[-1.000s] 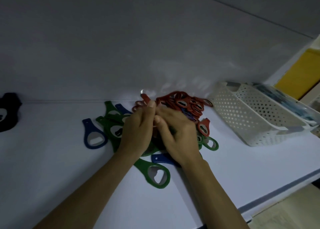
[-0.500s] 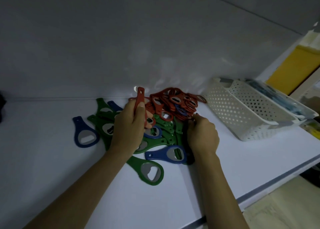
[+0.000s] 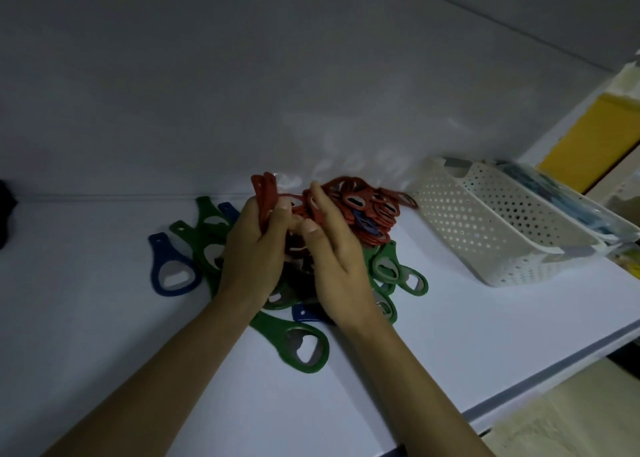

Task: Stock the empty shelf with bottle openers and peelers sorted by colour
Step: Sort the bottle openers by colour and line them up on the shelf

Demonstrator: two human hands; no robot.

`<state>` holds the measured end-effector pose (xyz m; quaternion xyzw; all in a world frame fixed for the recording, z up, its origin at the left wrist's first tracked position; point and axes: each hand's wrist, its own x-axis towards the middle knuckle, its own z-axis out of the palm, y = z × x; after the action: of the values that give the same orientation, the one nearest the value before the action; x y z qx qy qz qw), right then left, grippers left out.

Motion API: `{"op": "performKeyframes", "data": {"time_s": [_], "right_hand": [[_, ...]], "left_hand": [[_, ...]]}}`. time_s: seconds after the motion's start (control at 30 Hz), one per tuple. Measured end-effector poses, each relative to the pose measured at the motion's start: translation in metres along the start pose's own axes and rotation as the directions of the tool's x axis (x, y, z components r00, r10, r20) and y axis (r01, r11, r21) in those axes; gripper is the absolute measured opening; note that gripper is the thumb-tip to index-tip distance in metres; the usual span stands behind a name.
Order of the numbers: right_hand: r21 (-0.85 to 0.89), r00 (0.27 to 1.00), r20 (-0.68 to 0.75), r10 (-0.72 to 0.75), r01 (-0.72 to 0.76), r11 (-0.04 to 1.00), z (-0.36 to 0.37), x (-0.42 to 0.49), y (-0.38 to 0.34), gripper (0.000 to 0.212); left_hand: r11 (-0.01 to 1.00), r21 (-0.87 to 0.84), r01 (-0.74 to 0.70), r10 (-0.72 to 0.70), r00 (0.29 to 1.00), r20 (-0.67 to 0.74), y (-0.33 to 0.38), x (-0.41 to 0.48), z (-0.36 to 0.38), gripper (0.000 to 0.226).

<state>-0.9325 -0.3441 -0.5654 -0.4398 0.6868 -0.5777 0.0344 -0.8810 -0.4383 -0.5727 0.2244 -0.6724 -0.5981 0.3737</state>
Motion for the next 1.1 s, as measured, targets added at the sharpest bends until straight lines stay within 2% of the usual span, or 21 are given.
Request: {"op": "performKeyframes", "data": {"time_s": [0.07, 0.13, 0.23, 0.3, 0.37, 0.47, 0.53, 0.63, 0.7, 0.77, 0.83, 0.87, 0.9, 0.97, 1.0, 1.03, 1.1], "right_hand": [[0.042, 0.994, -0.106, -0.001, 0.006, 0.999, -0.004, 0.000, 0.001, 0.037], [-0.076, 0.986, -0.154, -0.067, 0.056, 0.996, -0.004, -0.001, 0.001, 0.032], [-0.342, 0.984, -0.130, -0.123, 0.072, 0.937, -0.006, -0.003, 0.007, 0.036], [-0.465, 0.994, -0.080, -0.072, 0.027, 0.885, -0.011, -0.001, 0.009, 0.041], [-0.611, 0.998, 0.056, 0.039, 0.004, 0.792, -0.013, 0.001, 0.010, 0.043], [-0.707, 0.989, 0.123, 0.085, 0.028, 0.706, -0.011, 0.003, 0.012, 0.029], [-0.747, 0.992, 0.115, 0.043, 0.058, 0.662, -0.010, 0.003, 0.011, 0.023], [-0.812, 0.995, 0.089, -0.049, 0.101, 0.575, -0.011, 0.002, 0.010, 0.024], [-0.769, 0.986, -0.079, -0.150, 0.036, 0.639, -0.013, 0.002, 0.010, 0.026], [-0.626, 0.936, -0.308, -0.171, -0.064, 0.777, -0.015, 0.003, 0.008, 0.023], [-0.520, 0.882, -0.429, -0.197, -0.062, 0.852, -0.017, 0.003, 0.005, 0.020], [-0.503, 0.882, -0.407, -0.238, 0.001, 0.864, -0.015, 0.002, 0.004, 0.020], [-0.489, 0.903, -0.325, -0.282, 0.095, 0.867, -0.012, 0.000, 0.002, 0.019], [-0.458, 0.929, -0.062, -0.365, 0.299, 0.837, -0.004, -0.004, 0.000, 0.016], [-0.439, 0.919, 0.053, -0.390, 0.372, 0.818, 0.000, -0.005, 0.000, 0.017], [-0.412, 0.913, 0.124, -0.388, 0.403, 0.817, 0.002, -0.004, 0.001, 0.019], [-0.320, 0.938, 0.135, -0.318, 0.345, 0.882, 0.002, 0.002, 0.000, 0.018]], "left_hand": [[0.999, -0.017, -0.041, 0.041, 0.999, -0.026, 0.000, 0.000, 0.000, 0.020], [0.996, -0.020, -0.086, 0.085, 0.995, -0.046, 0.002, -0.001, 0.000, 0.017], [0.988, -0.052, -0.148, 0.139, 0.979, -0.148, 0.007, 0.000, -0.002, 0.013], [0.984, -0.080, -0.160, 0.136, 0.959, -0.248, 0.011, 0.004, -0.008, 0.010], [0.984, -0.119, -0.135, 0.095, 0.951, -0.295, 0.011, 0.009, -0.013, 0.010], [0.987, -0.150, -0.054, 0.010, 0.961, -0.275, 0.006, 0.011, -0.015, 0.012], [0.984, -0.178, -0.010, -0.033, 0.970, -0.241, 0.004, 0.010, -0.012, 0.017], [0.981, -0.192, 0.034, -0.070, 0.981, -0.182, 0.005, 0.008, -0.009, 0.022], [0.981, -0.189, 0.052, -0.082, 0.984, -0.159, 0.006, 0.008, -0.010, 0.023], [0.984, -0.169, 0.059, -0.083, 0.987, -0.140, 0.005, 0.008, -0.010, 0.023], [0.992, -0.118, 0.043, -0.057, 0.991, -0.117, 0.005, 0.007, -0.009, 0.027], [0.995, -0.090, 0.030, -0.038, 0.995, -0.094, 0.005, 0.005, -0.009, 0.032], [0.997, -0.069, 0.017, -0.021, 0.998, -0.060, 0.005, 0.004, -0.009, 0.038], [0.999, -0.048, 0.001, -0.001, 1.000, 0.017, 0.006, 0.002, -0.009, 0.045], [0.999, -0.049, 0.008, -0.006, 0.999, 0.036, 0.005, 0.003, -0.010, 0.041], [0.998, -0.062, 0.025, -0.023, 0.999, 0.035, 0.003, 0.004, -0.011, 0.031], [0.994, -0.085, 0.067, -0.066, 0.998, 0.010, 0.000, 0.008, -0.012, 0.011]]}}
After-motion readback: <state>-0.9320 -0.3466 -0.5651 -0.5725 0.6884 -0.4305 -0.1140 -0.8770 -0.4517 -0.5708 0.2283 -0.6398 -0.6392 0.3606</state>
